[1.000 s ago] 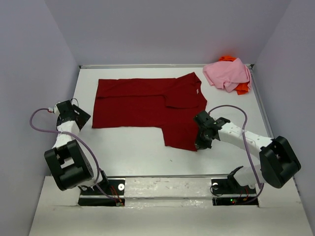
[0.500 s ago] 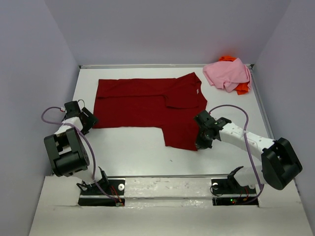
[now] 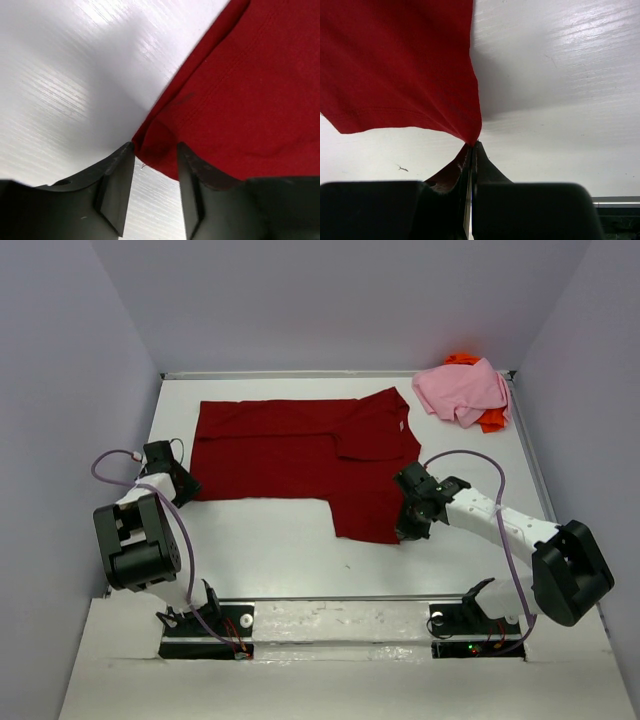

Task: Fold and stack the t-shirts
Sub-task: Fold the tshirt

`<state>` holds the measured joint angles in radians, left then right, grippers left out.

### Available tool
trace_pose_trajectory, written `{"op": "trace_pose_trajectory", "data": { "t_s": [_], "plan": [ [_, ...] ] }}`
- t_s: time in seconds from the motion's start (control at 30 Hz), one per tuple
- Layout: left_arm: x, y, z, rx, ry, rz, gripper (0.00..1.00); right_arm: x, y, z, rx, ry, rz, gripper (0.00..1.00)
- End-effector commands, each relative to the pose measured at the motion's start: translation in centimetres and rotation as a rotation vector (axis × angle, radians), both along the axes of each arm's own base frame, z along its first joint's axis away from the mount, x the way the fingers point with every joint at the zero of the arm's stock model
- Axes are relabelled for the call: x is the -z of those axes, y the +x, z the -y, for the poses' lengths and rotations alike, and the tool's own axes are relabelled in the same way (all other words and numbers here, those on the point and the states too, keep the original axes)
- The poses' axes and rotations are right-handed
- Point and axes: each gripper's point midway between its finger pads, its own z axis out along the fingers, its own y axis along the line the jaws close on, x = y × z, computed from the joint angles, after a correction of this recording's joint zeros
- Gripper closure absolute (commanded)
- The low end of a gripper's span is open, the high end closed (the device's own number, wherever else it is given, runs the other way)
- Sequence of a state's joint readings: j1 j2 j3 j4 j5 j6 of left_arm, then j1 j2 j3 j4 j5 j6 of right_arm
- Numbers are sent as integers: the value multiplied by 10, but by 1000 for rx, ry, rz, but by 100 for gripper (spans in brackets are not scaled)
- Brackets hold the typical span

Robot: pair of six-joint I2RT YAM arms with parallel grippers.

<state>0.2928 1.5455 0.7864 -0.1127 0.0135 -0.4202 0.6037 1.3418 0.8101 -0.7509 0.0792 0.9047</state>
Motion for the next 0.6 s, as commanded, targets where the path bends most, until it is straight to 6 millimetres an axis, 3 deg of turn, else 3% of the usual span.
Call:
{"op": "trace_pose_trajectory", "data": {
  "t_s": [0.0,0.03,0.07,0.13,0.2,0.33,0.57],
  "plan": [
    [6,-3,-4,-11,9,-47,60,-11,7,-4,-4,-2,30,100],
    [7,-3,-3,-10,7,-50,66,-11,8,-3,-2,-5,30,100],
    [7,-4,-4,-10,10,-51,66,-12,8,-4,-1,-4,31,100],
    [4,-4,-6,-14,22,-46,89,-14,9,-4,-1,-6,33,100],
    [1,-4,-7,-18,27,-40,100,-17,12,-5,0,-3,42,100],
    [-9,-1,-8,-10,40,-14,100,-32,21,-8,-1,4,82,100],
    [-47,21,-16,6,88,90,100,-88,65,-13,-10,-16,269,100]
  ]
}}
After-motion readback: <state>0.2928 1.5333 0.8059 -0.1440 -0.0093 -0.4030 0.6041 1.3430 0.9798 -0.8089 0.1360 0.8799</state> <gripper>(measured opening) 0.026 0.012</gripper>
